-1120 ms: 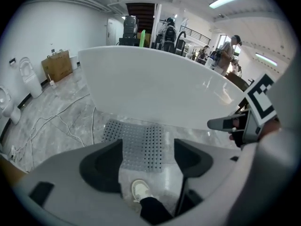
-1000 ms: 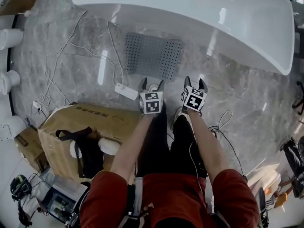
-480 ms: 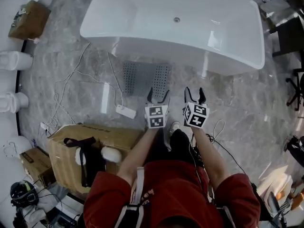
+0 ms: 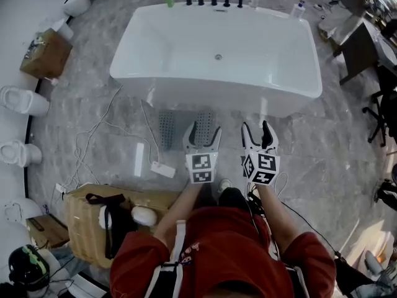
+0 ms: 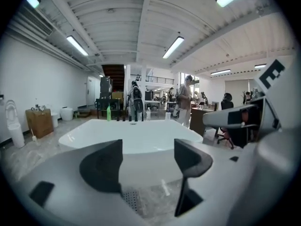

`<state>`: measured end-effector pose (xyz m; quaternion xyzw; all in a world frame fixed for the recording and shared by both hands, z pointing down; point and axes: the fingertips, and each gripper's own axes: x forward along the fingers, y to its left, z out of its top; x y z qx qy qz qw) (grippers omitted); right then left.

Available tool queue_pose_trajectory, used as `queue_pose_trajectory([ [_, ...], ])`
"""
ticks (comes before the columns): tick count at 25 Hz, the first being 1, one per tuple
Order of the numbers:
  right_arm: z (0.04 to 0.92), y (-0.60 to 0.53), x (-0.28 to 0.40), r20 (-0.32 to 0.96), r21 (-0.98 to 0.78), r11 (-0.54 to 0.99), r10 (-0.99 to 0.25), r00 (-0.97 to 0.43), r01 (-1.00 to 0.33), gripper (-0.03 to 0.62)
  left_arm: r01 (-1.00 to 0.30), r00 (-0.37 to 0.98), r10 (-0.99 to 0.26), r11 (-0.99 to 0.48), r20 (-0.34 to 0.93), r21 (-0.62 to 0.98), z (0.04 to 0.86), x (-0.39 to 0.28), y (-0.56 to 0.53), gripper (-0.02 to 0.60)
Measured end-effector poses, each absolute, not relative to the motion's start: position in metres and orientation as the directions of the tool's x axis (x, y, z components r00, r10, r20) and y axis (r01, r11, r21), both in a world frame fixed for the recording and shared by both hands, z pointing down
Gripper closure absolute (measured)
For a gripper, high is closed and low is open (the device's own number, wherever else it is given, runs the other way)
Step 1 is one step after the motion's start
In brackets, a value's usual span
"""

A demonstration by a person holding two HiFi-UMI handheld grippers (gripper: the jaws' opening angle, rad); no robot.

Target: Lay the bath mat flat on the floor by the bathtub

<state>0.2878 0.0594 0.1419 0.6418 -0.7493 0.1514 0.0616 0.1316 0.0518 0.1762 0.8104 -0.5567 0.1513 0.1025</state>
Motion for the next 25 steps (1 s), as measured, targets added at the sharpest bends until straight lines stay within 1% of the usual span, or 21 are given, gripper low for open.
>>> queue_pose_trajectory([
  [7,0.069,0.097,0.304,0.136,-0.032,0.154,-0.978,-0.157,-0.988,0.315,-0.906,0.389,-0.895,-0.414,0.218,-0.085,0.094,0.166,0.079,0.244],
  [11,0.042,0.111,0.312,0.072,-0.008,0.144,-0.987,-0.144,-0.99,0.315,-0.893,0.419,-0.891,-0.439,0.174,-0.101,0.07,0.181,0.088,0.244],
  [14,0.032,0.116,0.321,0.05,-0.018,0.131,-0.99,-0.132,-0.991,0.315,-0.891,0.432,-0.889,-0.447,0.155,-0.082,0.064,0.191,0.091,0.244],
  [19,0.021,0.124,0.331,0.042,0.015,0.145,-0.989,-0.144,-0.989,0.316,-0.892,0.439,-0.891,-0.448,0.118,-0.063,0.048,0.203,0.097,0.247],
  [22,0.012,0.128,0.336,0.026,0.025,0.147,-0.989,-0.147,-0.989,0.319,-0.887,0.452,-0.887,-0.458,0.098,-0.061,0.034,0.21,0.101,0.267],
  [25,0.005,0.13,0.339,0.008,0.026,0.15,-0.989,-0.15,-0.988,0.342,-0.882,0.461,-0.885,-0.465,0.069,-0.073,0.023,0.216,0.105,0.31],
])
